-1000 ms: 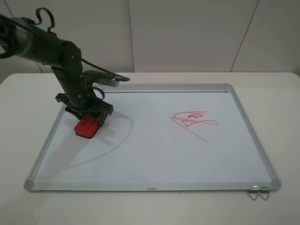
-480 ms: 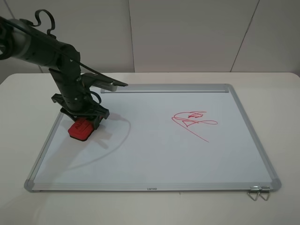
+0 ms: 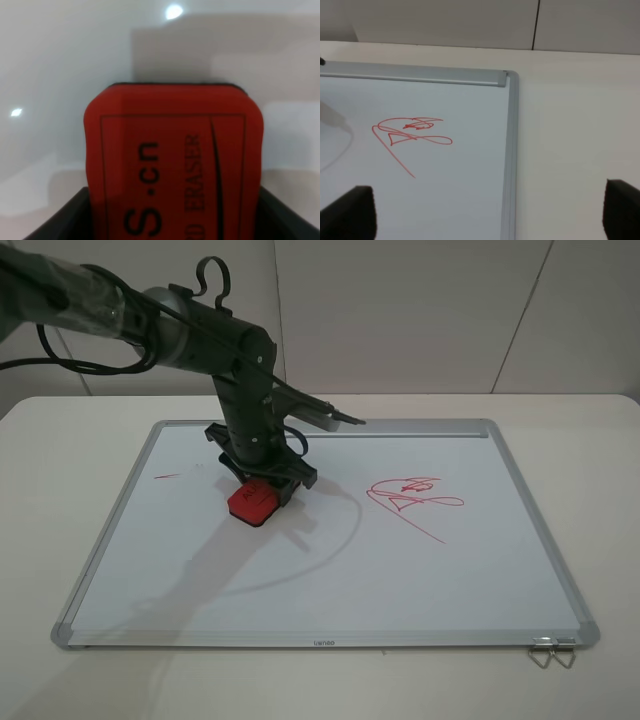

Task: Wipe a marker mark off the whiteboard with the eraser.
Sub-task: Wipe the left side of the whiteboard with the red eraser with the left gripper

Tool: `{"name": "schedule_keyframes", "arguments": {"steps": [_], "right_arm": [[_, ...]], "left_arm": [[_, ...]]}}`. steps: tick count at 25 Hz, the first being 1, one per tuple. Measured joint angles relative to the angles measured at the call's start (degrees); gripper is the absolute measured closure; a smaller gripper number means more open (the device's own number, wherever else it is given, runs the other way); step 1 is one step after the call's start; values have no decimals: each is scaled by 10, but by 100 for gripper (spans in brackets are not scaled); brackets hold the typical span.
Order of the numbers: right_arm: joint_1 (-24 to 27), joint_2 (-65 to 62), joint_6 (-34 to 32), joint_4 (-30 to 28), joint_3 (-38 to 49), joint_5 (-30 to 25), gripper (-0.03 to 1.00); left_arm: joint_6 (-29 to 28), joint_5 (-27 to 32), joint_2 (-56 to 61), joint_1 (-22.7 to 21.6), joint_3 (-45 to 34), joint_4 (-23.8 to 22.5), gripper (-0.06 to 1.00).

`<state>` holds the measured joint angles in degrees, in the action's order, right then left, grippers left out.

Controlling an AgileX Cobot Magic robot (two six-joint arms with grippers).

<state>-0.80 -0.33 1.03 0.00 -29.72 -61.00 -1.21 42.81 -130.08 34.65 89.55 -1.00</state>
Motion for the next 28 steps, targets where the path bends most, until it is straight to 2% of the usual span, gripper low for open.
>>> {"name": "schedule_keyframes", "arguments": {"steps": [5, 9, 13, 17, 28], "right_arm": [[0, 0, 0, 0, 0, 0, 14], [0, 0, 0, 0, 0, 0, 14], [0, 0, 0, 0, 0, 0, 14], [0, 0, 0, 0, 0, 0, 14], [0, 0, 0, 0, 0, 0, 14]], "left_arm": [[3, 3, -9, 4, 18, 21, 37], [-26, 13, -9, -14, 20, 25, 37], [-52, 44, -9, -47, 20, -5, 37], [-59, 63, -8, -81, 21, -14, 37], [-60, 65, 29, -178, -50, -43, 37]]}}
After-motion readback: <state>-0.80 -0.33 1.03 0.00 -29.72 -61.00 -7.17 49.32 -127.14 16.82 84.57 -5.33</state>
